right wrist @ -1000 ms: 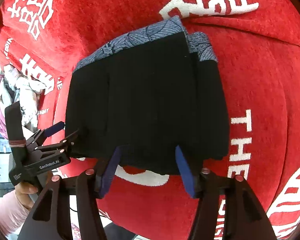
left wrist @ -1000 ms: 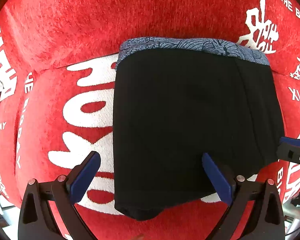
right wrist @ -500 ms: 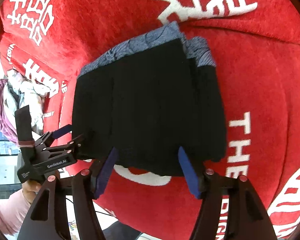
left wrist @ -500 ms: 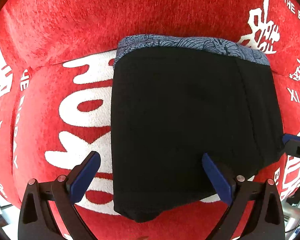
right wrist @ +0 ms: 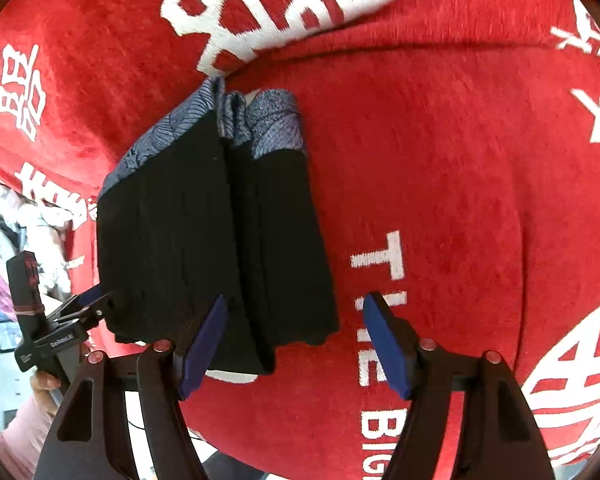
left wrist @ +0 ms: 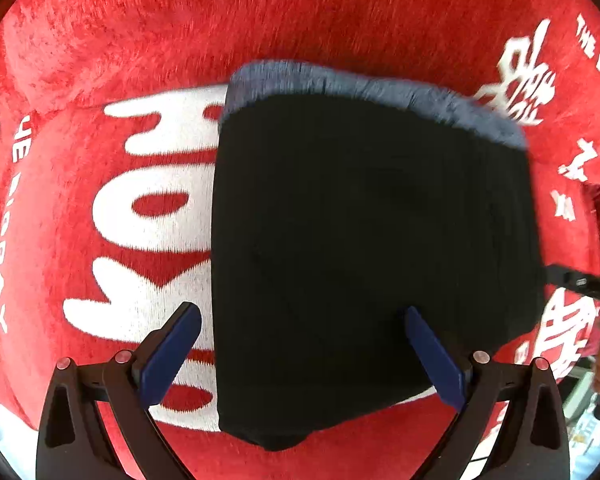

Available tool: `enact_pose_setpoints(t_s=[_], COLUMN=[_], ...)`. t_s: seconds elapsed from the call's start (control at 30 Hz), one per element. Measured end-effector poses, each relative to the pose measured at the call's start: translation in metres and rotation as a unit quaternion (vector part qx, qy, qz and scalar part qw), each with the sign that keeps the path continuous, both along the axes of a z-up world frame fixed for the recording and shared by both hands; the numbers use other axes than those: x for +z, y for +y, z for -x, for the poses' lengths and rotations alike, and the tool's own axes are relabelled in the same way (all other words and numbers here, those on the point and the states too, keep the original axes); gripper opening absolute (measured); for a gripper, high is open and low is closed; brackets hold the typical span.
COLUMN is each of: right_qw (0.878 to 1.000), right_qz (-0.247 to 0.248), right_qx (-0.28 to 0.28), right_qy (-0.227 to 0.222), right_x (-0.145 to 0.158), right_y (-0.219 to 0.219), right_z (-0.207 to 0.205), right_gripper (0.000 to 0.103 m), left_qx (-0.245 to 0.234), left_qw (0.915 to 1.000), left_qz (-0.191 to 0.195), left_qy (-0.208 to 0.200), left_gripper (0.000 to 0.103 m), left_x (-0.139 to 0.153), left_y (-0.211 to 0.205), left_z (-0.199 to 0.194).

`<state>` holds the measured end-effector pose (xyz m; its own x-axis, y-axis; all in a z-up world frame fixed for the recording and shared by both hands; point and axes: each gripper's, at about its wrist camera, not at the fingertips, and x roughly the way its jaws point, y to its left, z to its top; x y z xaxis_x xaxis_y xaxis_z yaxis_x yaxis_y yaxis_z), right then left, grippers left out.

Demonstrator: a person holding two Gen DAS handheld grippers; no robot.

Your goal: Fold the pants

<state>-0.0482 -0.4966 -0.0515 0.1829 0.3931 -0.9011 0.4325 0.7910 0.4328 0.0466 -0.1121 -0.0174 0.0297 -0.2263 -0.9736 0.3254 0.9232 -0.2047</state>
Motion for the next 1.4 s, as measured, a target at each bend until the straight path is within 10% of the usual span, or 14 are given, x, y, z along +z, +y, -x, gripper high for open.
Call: enact_pose_setpoints(t_s=[0.53,0.73,0.9,1.4], right_qw=[0.985,0.983,0.983,0.956], right_qz=[-0.163,-0.173,-0.171,-0.278], right_qx=[0.009,-0.049,-0.048,-0.065], right_qy=[-0.048,-0.038,-0.05,-0.064], right_x=[-0.05,-0.057,-0.037,-0.022], right_y=[-0.017,-0.034,-0.028,0.076], right_z=[-0.031,-0.038,-0.031,0.034], right_gripper=[0.08,0.067,0.05,0.047], left_qx=[0.01,0.017,0.005,0.044], left_qw=[0.9912,0.9913,0.9904,0.9937], left_qz=[0.122,0.125,0.137,0.101], left_qy=[0.05,0.039,0.013,0.022], left_gripper=[0.102,0.102,0.064,0.065], left_x=[-0.039,-0.041,-0.015,0.026], left_y=[0.011,0.008,0.011,0.121], left_z=[-0.043,-0.042,-0.034,0.031])
